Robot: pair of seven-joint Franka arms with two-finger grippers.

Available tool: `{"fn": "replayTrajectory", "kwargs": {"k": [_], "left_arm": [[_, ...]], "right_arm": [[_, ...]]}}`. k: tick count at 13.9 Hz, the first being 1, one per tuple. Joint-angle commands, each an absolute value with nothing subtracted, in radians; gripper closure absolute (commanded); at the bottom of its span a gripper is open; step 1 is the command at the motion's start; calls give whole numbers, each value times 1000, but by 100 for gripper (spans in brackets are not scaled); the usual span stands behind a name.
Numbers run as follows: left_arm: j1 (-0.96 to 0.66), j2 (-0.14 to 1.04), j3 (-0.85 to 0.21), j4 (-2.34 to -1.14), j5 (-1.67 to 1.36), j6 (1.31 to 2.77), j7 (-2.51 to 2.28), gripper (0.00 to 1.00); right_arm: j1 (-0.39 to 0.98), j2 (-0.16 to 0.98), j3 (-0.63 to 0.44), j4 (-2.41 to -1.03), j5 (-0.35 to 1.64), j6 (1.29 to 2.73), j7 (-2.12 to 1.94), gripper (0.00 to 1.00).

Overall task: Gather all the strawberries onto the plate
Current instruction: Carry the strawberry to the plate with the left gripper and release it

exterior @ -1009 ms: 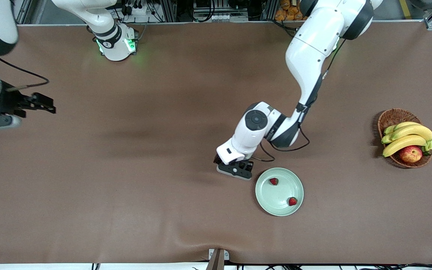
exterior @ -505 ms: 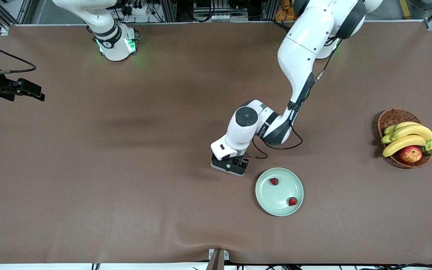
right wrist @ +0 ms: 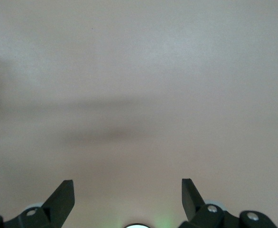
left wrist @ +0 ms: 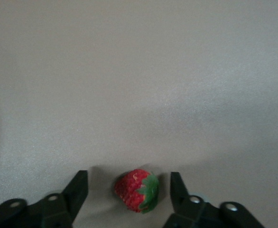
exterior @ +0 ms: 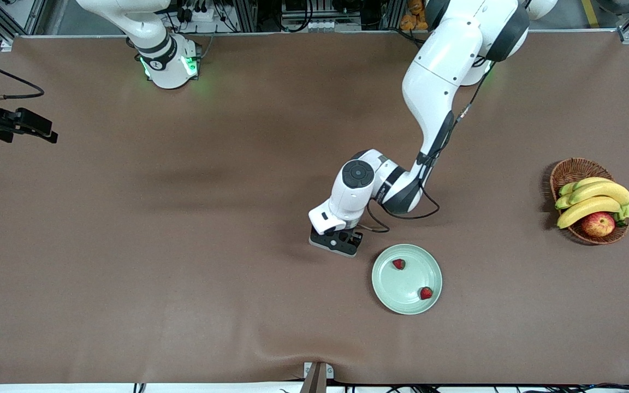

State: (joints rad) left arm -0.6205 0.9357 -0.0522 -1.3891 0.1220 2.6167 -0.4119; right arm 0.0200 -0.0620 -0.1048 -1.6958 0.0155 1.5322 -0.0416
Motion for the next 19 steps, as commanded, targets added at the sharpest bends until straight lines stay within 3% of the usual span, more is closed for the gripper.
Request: {"fn": "replayTrajectory", "kwargs": {"k": [1,5,9,10,19], "left_arm": [[-623,931,-49,-1385,152,2625,-429,39],[-630,934,-49,-1385,158,2625,-425,52],[-634,930,-49,-1385,158,2625,-425,96],[-634,925,-48,-1385,158,2623,-426,100],[-554,822,-55,-1384,161,2510,-367,100]], "right_arm": [[-21,-91,-80,-1723,9,1537,-34,0],[-6,-92,-80,-1717,9,1552,-44,0],[2,-91,-80,-1688,0,1539,-67,0],[5,-91,-80,-1666,-3,1537,-96,0],[2,-86,-86,-1643,6,1499,-101,0]]}}
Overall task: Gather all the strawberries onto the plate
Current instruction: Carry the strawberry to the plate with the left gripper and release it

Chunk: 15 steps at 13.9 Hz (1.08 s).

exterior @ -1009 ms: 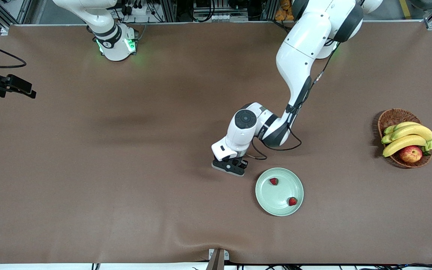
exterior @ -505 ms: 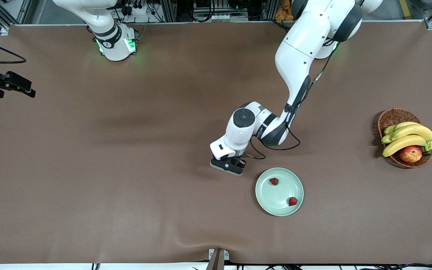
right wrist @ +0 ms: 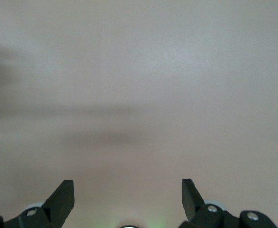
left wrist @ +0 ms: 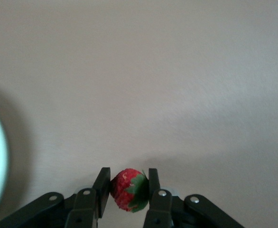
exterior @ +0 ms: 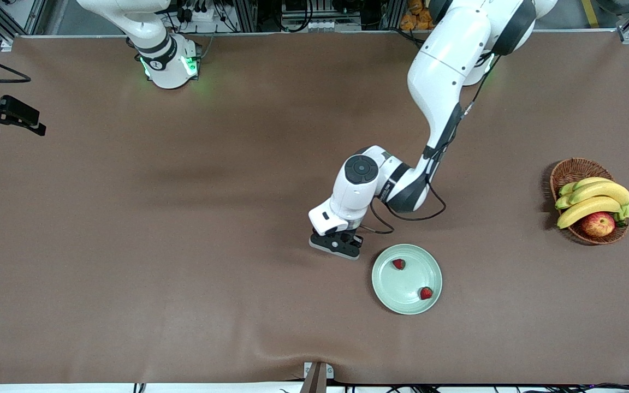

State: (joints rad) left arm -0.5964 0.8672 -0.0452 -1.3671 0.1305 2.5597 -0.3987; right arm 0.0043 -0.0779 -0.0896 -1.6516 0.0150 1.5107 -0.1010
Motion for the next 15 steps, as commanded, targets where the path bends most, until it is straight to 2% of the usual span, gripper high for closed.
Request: {"fn": "replayTrajectory", "kwargs": {"k": [1,5,9,13,14,15], "left_arm": [[-533,799,-57,-1385,153,2482,-317,100],[-444,769,-74,-1385,146,2431,-180,100],[-345,790,-74,-1384,144,2444,-22,100],[-322,804,-72,-1384,146,2459,2,99],[-315,810,-72,-1384,146,2460,2,68],[-313,814,-72,-1384,144,2471,2,1]], "right_arm": [[0,-87,-86,-1643,6,1499,-86,0],[-5,-89,-89,-1638,9,1497,-36,0],[-3,-89,-86,-1635,9,1496,11,0],[-3,-89,-87,-1629,9,1494,29,0],[-3,-89,-87,-1629,9,1494,32,0],[-3,-89,-86,-1629,9,1493,34,0]]}}
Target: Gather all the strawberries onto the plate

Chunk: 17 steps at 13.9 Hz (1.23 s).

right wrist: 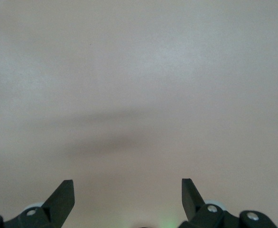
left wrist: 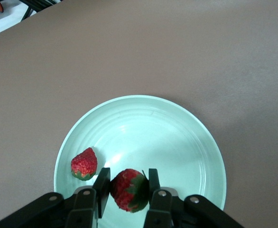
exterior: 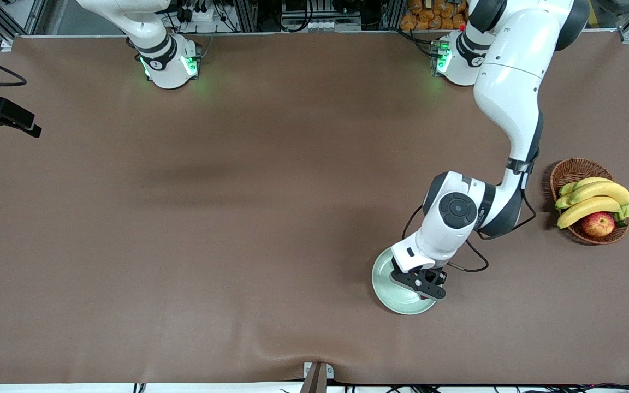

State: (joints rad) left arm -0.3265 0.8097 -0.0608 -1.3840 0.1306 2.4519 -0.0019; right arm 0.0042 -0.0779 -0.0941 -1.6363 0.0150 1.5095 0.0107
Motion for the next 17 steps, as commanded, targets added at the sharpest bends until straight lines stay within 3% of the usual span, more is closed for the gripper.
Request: {"fn": "replayTrajectory", "kwargs": {"k": [1,17], "left_arm": [[-311,815,-72,-1385,140,2483,0,0],[-177,781,-74,-1385,118,2484,2,0]], "right_arm": [[-3,-89,-86,-1629,9,1491,34,0],[-3,-87,-87,-1621,9,1491,34,0]]}}
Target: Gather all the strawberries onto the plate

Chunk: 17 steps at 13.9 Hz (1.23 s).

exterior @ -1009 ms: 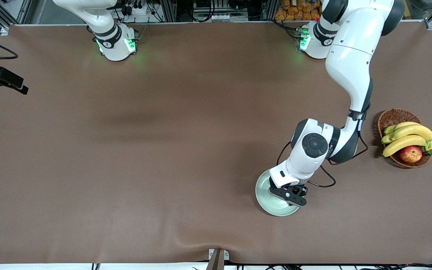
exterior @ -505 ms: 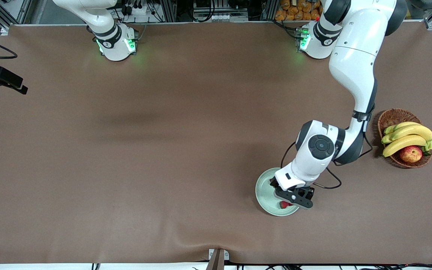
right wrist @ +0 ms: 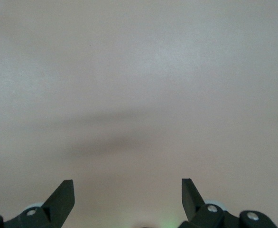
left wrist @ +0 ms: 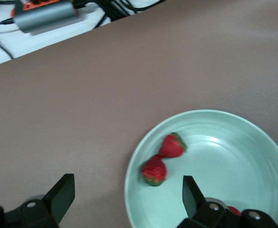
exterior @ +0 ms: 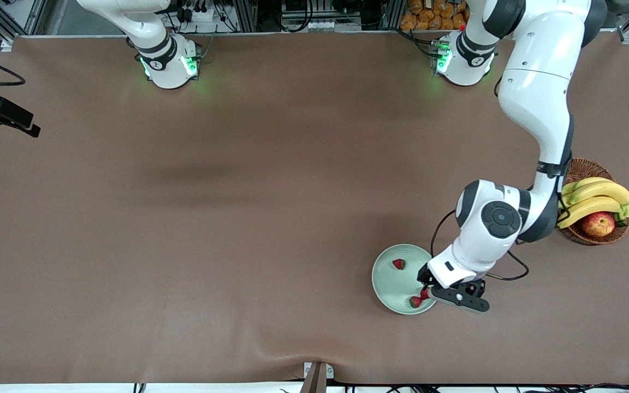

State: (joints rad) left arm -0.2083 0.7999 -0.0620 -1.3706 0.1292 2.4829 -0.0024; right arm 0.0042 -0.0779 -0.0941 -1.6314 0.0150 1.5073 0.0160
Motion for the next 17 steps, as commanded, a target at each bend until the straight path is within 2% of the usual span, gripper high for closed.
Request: {"fn": "replayTrajectory", "kwargs": {"k": [1,4,11,17], "left_arm": [[-160,776,-75,-1385,117,2484,2,0],[-138,723,-78,-1393,88,2458,-15,0],[-39,548,-81,-1396,25,2104,-18,0],[-48,358,-78,-1396,21,1827,-213,0]], "right_arm": [[-3,-87,-87,-1621,9,1491,34,0],[-3,-87,-87,-1621,9,1491,34,0],[-3,-87,-87,-1620,9,1483,34,0],[-3,-86,-87,-1615,8,1480,34,0]]}}
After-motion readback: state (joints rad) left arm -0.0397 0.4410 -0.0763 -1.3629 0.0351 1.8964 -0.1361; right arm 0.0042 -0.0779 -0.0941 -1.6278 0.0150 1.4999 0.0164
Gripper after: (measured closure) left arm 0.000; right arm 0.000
